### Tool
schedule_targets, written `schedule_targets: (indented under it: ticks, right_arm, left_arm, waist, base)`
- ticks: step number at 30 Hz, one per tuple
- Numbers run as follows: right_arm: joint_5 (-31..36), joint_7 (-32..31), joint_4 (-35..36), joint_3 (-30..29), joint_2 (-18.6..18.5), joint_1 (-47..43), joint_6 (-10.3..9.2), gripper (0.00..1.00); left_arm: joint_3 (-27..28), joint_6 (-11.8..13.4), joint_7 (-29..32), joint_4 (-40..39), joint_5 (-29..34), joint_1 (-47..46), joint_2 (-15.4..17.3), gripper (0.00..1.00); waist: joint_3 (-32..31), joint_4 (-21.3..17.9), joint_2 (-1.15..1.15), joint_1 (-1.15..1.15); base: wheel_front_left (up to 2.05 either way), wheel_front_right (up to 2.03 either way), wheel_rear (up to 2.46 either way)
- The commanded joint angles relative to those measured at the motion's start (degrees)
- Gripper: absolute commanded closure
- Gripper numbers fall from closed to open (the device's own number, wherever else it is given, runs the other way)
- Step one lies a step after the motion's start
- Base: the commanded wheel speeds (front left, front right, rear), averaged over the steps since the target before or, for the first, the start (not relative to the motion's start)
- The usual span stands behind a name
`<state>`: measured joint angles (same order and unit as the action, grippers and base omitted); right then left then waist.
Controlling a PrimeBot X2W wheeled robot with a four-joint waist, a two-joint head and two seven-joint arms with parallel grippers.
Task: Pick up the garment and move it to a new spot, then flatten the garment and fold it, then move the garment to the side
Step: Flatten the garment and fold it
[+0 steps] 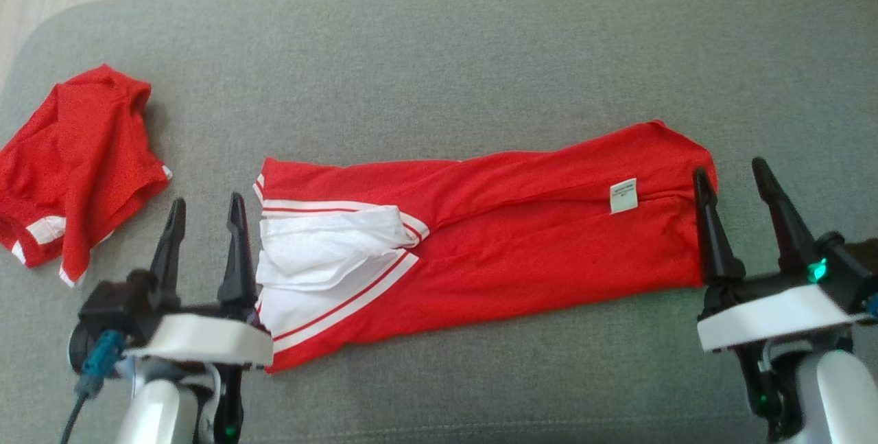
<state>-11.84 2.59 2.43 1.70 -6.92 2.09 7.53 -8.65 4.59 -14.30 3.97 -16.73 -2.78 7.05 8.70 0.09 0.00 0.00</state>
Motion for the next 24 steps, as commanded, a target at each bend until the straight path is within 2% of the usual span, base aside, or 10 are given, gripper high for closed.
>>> schedule_targets:
  ticks: [1,14,24]
  right_arm:
    - [0.45,-0.20,2.55,1.41,0.06,0.08,-0.04,0.00]
    - [0.70,-0.45,3.87,0.89,1.19,-1.41,-0.04,0.00]
    - [-0.46,-0.79,1.66,-0.53,1.39,0.25,-0.04,0.00]
  left_arm:
    - [1.92,0.07,-0.68,-1.68,0.41,-0.12,1.27,0.00]
    - [0.96,-0.48,-0.62,-0.41,0.43,0.32,2.04,0.00]
    - [0.47,-0.37,-0.29,-0.67,0.21,-1.30,2.26,0.00]
  waist:
    - [-0.41,-0.11,0.00,0.00]
    - [-0.56,0.12,0.00,0.00]
    - [1.18,0.64,0.00,0.00]
  base:
    - [0.00,0.00,0.00]
    - [0.00,0.00,0.00]
    - [0.00,0.00,0.00]
